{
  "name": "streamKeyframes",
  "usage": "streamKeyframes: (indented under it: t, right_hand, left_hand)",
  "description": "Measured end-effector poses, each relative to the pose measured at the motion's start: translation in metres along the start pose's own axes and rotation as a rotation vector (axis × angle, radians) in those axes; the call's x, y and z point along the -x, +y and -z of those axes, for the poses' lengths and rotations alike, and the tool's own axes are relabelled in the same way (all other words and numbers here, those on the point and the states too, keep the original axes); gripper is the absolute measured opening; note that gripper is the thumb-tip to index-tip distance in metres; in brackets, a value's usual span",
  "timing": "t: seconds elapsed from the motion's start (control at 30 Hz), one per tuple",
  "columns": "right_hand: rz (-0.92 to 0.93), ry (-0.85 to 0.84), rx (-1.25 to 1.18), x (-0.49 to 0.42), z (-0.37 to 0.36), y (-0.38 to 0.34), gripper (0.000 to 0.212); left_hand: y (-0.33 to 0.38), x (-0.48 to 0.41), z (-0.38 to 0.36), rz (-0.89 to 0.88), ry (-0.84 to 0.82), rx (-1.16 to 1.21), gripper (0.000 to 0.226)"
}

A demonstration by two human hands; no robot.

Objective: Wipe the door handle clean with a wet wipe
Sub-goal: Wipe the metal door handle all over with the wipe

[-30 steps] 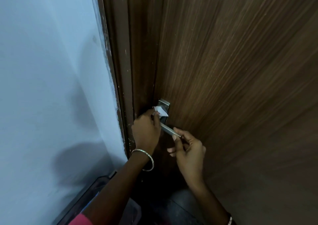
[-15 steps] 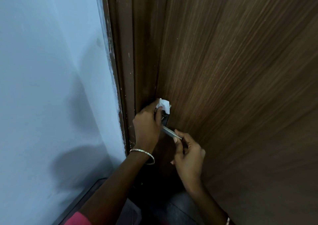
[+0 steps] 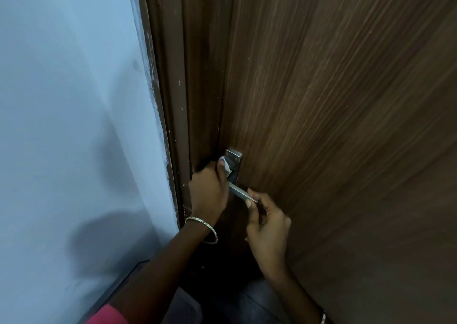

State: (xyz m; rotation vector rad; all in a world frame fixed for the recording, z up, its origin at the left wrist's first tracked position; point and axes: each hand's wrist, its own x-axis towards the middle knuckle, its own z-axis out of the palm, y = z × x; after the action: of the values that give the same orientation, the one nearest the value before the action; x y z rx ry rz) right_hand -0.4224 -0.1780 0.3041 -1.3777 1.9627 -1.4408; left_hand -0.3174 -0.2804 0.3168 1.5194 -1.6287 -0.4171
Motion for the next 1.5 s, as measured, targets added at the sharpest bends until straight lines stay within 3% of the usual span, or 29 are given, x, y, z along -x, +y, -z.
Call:
streamKeyframes:
  t: [0.13, 0.27, 0.4, 0.57, 0.83, 0.93, 1.37, 1.5]
  right_hand:
    - [0.014, -0.007, 0.019, -0.001, 0.001, -0.001, 0.026]
    - [0.044, 0.006, 0.027, -0.002, 0.003, -0.003, 0.025]
    - [0.065, -0.003, 0.031, -0.002, 0.004, -0.002, 0.023]
    - [0.098, -0.027, 0.048, -0.004, 0.008, -0.001, 0.020]
    - [0.136, -0.117, 0.074, -0.010, 0.016, 0.001, 0.025]
    - [0.112, -0.149, 0.091, -0.012, 0.016, 0.002, 0.022]
    - [0.245, -0.182, 0.137, -0.022, 0.022, 0.008, 0.017]
    - [0.269, -0.197, 0.126, -0.023, 0.023, 0.007, 0.017]
  left_hand:
    - [0.002, 0.011, -0.004, 0.151, -0.045, 0.102, 0.046]
    - [-0.010, 0.013, -0.013, 0.369, 0.020, 0.427, 0.054]
    - [-0.005, 0.013, -0.009, 0.473, 0.036, 0.637, 0.046]
    - [0.012, 0.013, 0.003, 0.221, 0.087, 0.396, 0.025]
    - [0.030, -0.006, 0.005, 0.053, 0.294, 0.213, 0.023]
    - [0.041, -0.009, 0.011, -0.093, 0.317, 0.171, 0.019]
    - [0.031, 0.004, 0.005, -0.698, 0.164, -0.445, 0.021]
    - [0.025, -0.006, 0.018, -0.764, 0.095, -0.460, 0.025]
